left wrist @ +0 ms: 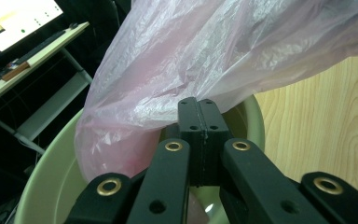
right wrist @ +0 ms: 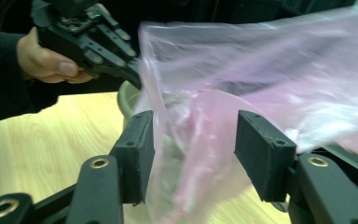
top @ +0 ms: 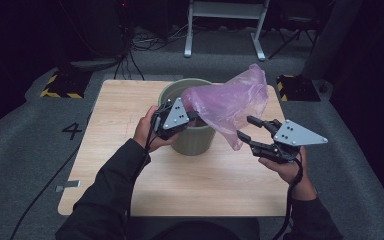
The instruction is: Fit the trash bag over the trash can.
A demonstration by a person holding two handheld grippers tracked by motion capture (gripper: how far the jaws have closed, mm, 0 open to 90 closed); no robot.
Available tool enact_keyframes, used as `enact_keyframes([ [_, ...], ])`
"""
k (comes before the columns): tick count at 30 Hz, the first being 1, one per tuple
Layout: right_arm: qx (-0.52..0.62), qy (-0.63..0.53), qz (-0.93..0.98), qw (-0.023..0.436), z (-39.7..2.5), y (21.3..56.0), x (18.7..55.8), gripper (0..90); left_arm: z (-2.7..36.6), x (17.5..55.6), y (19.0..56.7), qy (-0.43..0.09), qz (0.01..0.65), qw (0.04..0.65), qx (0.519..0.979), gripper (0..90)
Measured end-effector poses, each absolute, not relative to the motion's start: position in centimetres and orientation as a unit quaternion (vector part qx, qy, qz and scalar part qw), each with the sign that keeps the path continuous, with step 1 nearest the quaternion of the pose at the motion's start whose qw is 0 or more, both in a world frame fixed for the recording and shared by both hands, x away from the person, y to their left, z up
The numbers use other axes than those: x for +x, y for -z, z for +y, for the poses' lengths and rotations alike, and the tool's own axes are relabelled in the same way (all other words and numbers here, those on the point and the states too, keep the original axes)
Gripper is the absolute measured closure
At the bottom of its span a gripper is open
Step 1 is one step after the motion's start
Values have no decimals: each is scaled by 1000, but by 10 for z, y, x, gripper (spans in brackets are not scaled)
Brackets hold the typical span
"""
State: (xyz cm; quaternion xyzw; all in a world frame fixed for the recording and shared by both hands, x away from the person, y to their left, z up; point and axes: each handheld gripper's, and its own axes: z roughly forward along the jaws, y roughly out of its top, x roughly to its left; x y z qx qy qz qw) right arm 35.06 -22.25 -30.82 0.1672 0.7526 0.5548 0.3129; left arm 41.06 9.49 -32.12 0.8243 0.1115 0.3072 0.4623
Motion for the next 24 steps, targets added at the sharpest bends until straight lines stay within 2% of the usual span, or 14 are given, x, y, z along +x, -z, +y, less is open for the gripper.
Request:
enact_keyframes([
  [6, 208, -552, 725, 356, -234, 308, 348, 359, 107, 404, 323, -310, 115, 471, 818, 900],
  [11, 231, -550, 720, 355, -231, 311, 357, 290, 119, 396, 325, -307, 121, 483, 811, 900],
  [15, 243, -543, 736, 322, -222, 314, 370, 273, 125, 392, 327, -308, 124, 488, 807, 900],
  [17, 238, -540, 747, 306, -216, 317, 377, 341, 129, 391, 328, -307, 127, 490, 806, 900],
  [18, 232, -541, 753, 294, -214, 319, 380, 437, 130, 390, 329, -305, 128, 491, 806, 900],
  [19, 228, -541, 756, 290, -212, 320, 382, 472, 132, 390, 331, -305, 131, 491, 805, 900],
  [21, 213, -541, 766, 274, -207, 322, 386, 626, 136, 388, 334, -305, 136, 492, 804, 900],
  [24, 195, -547, 770, 265, -202, 324, 387, 761, 141, 387, 337, -302, 142, 495, 802, 900],
])
